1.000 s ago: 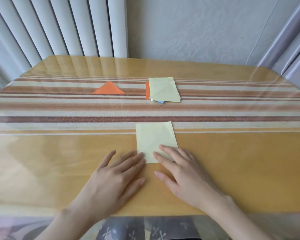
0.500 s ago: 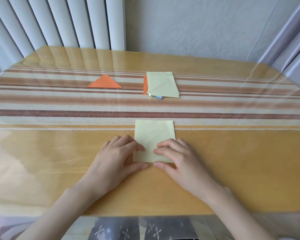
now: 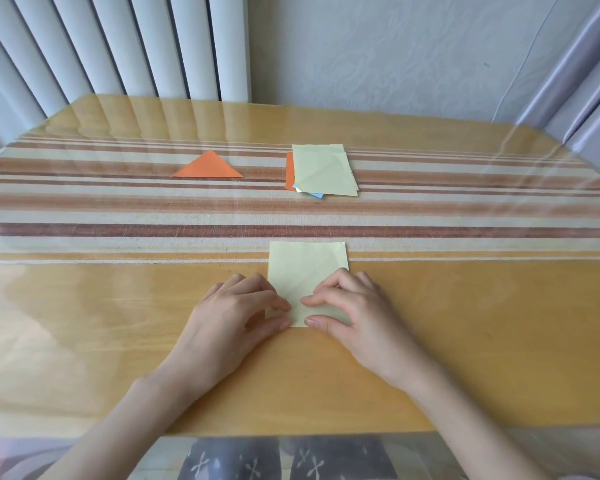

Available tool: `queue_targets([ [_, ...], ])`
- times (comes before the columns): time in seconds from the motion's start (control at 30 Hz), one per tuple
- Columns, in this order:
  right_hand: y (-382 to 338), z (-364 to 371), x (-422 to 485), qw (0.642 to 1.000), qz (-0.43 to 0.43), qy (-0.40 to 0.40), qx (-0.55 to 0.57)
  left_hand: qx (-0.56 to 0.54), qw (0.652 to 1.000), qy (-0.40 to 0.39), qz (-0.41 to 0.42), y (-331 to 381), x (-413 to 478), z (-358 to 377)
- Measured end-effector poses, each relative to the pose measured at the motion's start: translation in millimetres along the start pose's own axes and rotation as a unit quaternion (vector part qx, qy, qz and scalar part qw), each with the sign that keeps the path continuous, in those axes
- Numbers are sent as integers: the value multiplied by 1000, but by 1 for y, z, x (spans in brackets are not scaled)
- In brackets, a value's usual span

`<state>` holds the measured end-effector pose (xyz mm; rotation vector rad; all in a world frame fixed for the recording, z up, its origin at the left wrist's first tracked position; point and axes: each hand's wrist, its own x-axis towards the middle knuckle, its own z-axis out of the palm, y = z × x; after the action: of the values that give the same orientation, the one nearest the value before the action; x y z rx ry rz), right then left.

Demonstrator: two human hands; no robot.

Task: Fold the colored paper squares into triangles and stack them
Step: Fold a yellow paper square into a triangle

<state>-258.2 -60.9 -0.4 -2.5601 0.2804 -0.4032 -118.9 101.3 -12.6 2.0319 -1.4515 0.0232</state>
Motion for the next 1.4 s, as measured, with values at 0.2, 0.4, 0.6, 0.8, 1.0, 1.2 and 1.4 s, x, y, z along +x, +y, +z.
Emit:
queue_targets([
  [0.2, -4, -1, -4, 998, 7, -56, -37, -15, 1000, -6, -4, -1, 1, 0],
  [0.4, -4, -4, -5, 995, 2, -76, -71, 43, 999, 12, 24, 3, 3, -3],
  [0.6, -5, -11, -8, 993, -2, 79, 88, -225, 968, 38, -101, 14, 2, -21],
  [0.8, -22, -51, 22, 914, 113, 73, 384, -476, 855, -9, -207, 20, 15, -49],
  [1.0, -21, -51, 56, 946, 172, -11, 273, -265, 934, 7, -239, 5, 33, -42],
  [1.2, 5, -6, 54, 989, 142, 11, 29, 1, 980, 18, -198, -11, 25, -17],
  [1.4, 21, -4, 45, 981, -79, -40, -173, 203, 979, 14, 6, -25, 19, -9],
])
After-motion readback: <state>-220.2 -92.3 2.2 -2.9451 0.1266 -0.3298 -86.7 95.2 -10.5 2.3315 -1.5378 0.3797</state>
